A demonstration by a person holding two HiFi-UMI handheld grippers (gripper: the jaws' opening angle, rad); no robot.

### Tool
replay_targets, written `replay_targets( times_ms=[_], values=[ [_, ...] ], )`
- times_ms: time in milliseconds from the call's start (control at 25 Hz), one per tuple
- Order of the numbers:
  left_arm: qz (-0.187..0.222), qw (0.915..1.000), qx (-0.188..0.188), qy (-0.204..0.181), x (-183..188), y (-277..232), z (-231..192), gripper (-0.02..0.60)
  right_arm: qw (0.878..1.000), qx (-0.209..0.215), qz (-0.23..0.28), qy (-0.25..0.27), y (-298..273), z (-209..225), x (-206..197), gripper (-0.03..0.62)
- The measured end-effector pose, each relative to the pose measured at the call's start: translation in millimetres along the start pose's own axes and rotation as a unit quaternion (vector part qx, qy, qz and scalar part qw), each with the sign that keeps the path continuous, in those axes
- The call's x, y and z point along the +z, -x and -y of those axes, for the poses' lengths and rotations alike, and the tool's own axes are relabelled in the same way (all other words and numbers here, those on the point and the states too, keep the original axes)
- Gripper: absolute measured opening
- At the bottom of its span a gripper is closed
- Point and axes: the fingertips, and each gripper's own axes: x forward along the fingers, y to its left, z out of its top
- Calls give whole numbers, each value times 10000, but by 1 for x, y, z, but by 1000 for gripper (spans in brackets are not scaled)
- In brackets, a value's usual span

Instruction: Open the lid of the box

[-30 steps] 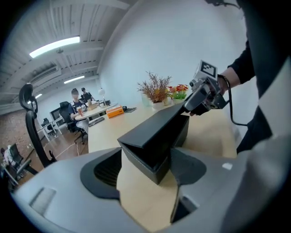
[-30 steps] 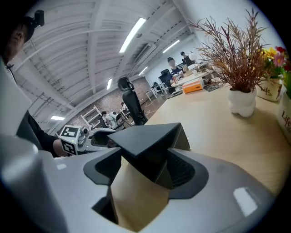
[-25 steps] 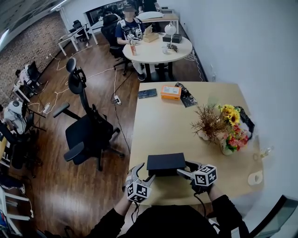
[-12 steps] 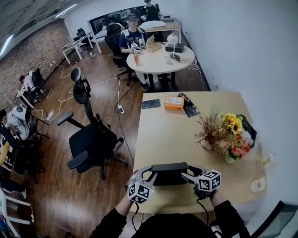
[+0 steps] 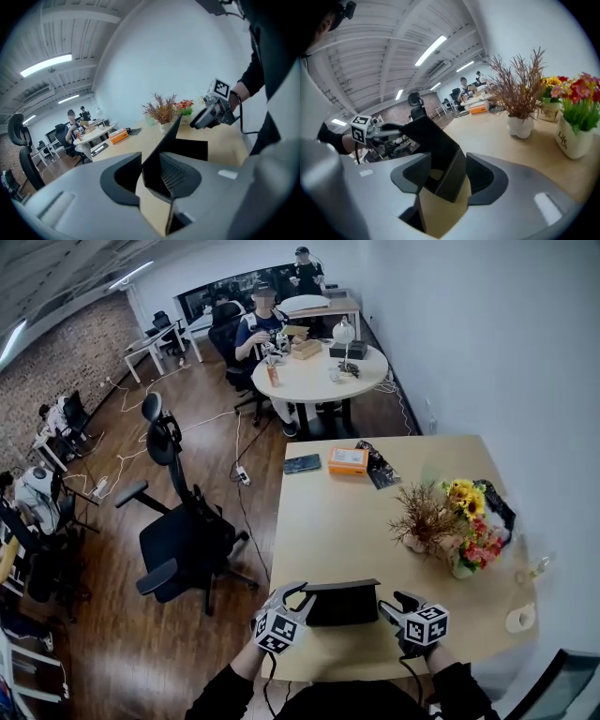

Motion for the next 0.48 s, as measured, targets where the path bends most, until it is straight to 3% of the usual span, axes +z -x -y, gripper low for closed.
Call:
replay_targets(
  times_ms=[200,400,480],
  values=[
    [19,9998,-119,181,2,-4,-6,92,9979,72,-634,143,-19,-13,-44,235],
    [133,9988,-119,446,6,-7,-17,94,9972,-99,-712,227,-27,-15,-49,225],
    [170,9981,-122,582,6,-9,-22,95,9975,-76,-657,268,-26,-18,-46,191]
  ],
)
